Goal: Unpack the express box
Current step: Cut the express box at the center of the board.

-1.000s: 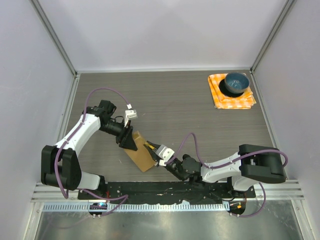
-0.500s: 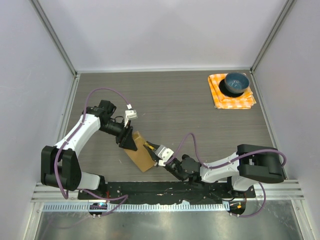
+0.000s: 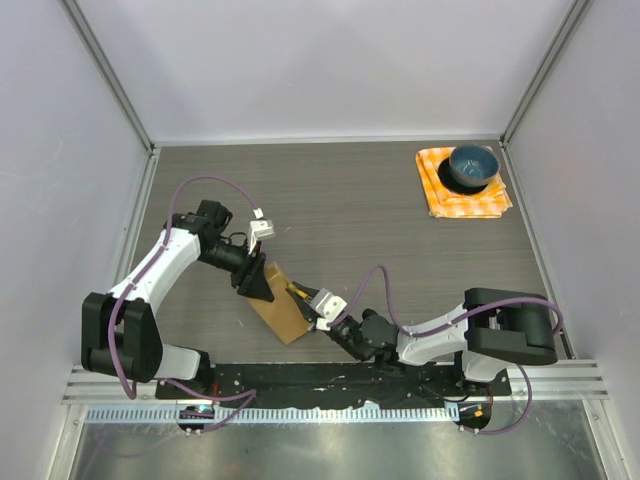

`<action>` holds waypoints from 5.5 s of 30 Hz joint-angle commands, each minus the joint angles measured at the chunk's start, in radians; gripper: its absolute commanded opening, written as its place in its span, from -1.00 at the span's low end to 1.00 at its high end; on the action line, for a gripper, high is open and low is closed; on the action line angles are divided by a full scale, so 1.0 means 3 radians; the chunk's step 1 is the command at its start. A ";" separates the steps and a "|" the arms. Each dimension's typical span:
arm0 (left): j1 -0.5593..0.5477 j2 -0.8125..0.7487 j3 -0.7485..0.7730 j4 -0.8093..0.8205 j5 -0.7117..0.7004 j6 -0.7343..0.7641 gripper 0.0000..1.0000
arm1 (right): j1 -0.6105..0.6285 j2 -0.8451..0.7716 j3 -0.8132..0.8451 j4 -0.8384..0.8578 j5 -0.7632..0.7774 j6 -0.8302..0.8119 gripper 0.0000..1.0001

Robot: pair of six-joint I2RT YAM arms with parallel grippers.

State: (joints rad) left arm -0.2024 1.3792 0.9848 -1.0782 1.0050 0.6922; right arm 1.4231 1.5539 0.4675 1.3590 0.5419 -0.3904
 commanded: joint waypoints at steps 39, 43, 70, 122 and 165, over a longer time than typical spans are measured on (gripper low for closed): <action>-0.0011 -0.0123 -0.0056 0.0076 -0.0277 0.0065 -0.49 | 0.0134 -0.0394 -0.0188 0.0614 0.0014 0.0182 -0.99; -0.0011 -0.0108 -0.0051 0.0056 -0.0277 0.0075 -0.49 | 0.0134 -0.0353 -0.0157 0.0660 0.0009 0.0182 -0.99; -0.0011 -0.0118 -0.0046 -0.0026 -0.0226 0.0193 -0.49 | 0.0119 -0.0286 -0.0040 0.0803 -0.0088 -0.0074 -0.99; -0.0011 -0.0159 0.0010 -0.0246 -0.0175 0.0403 -0.51 | -0.0014 0.0015 -0.0275 0.0205 0.0208 0.0023 -0.99; 0.0000 -0.0297 0.0113 -0.0313 -0.0262 0.0270 -0.53 | 0.0554 0.0726 -0.0280 -0.0352 0.1262 0.0396 -0.98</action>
State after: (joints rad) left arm -0.2092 1.3365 0.9928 -1.1976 0.9272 0.7406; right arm 1.5658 1.6913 0.4595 1.5394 0.7700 -0.3233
